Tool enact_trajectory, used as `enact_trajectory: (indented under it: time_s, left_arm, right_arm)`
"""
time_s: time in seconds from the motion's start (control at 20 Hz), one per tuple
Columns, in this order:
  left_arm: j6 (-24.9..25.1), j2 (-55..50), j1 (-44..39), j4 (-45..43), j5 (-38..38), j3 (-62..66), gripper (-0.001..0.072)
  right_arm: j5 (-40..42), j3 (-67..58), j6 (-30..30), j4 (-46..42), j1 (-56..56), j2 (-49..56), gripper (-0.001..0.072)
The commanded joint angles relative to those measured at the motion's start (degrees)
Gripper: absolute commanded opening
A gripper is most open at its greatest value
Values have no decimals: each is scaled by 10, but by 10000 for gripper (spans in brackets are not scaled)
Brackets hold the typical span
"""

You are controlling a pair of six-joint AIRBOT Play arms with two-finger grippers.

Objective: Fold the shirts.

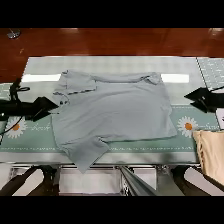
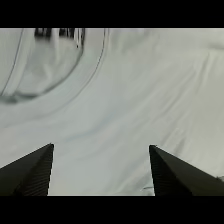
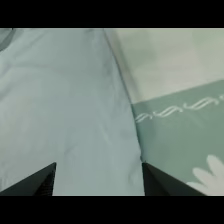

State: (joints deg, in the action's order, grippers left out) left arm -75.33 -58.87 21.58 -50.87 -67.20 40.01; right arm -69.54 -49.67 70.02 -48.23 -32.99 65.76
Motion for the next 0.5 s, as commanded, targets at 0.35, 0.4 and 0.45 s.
enact_trajectory:
  time_s: [0.35, 0.4, 0.45]
  left_arm:
    - [-131, 58, 29, -106, -33, -175, 698]
    - [-149, 59, 22, -103, -33, -186, 698]
    - [-150, 58, 14, -101, -33, -195, 698]
  right_arm:
    - [15, 123, -43, 106, -8, -85, 619]
    - [14, 124, -43, 103, -8, -85, 619]
    - [14, 124, -43, 102, -8, -85, 619]
